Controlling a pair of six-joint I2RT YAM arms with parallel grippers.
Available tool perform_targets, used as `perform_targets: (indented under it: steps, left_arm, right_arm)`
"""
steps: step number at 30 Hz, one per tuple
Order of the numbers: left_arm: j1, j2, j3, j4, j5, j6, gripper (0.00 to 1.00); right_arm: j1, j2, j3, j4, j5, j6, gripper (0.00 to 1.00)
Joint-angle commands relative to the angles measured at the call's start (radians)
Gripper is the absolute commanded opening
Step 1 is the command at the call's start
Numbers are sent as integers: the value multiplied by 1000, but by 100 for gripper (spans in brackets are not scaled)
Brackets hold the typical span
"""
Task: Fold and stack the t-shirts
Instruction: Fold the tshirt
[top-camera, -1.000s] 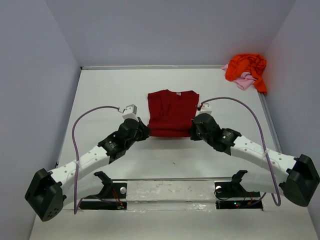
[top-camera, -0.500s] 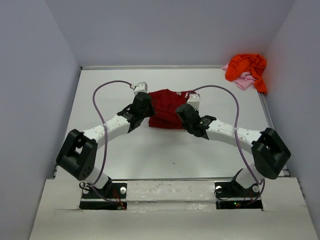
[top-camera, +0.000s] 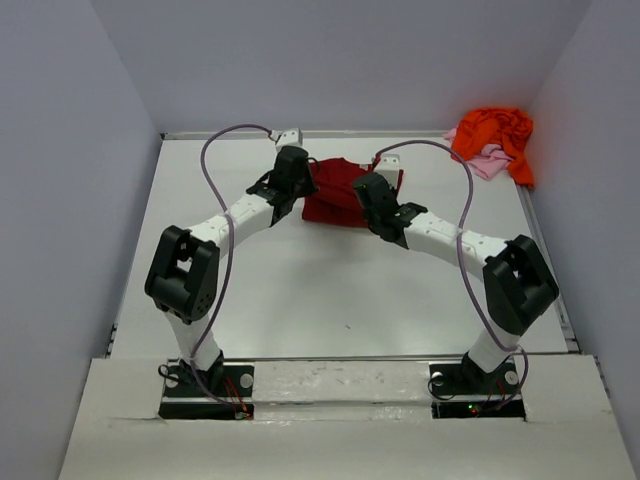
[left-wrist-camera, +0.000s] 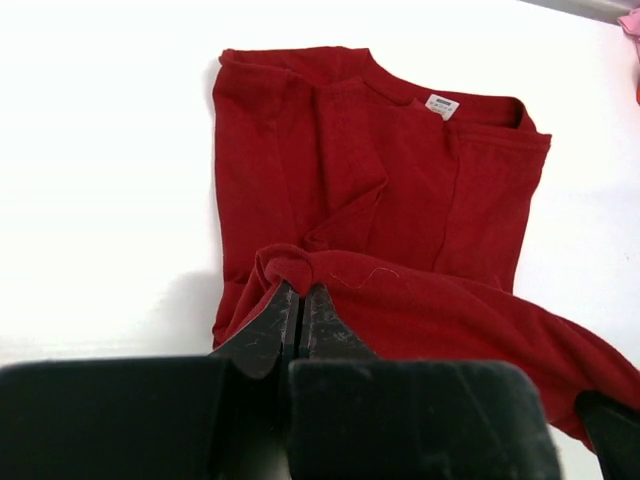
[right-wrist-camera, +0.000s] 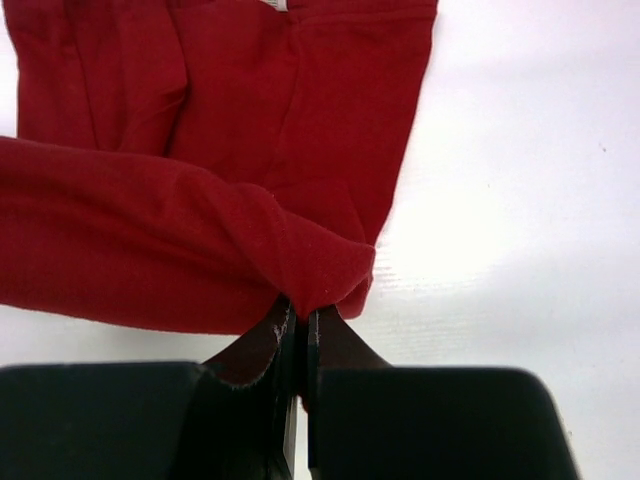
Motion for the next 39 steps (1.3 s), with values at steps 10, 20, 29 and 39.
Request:
perform_targets:
  steps: [10,20,29,39]
  left_arm:
    - [37,37,197,-68,15,59,0]
    - [-48,-247,-232,32,22,-81,0]
    - [-211,-544,-596,57,-49,-205,0]
    - [-337,-801,-785,-18,-132,-352,0]
  right_arm:
    - [-25,-20,83,87,-21,-59,0]
    - [21,-188,-161,61,-148,44,0]
    - [193,-394,-406,-32,-143,185,0]
    - [293,-671,-555,-222,-131,387,0]
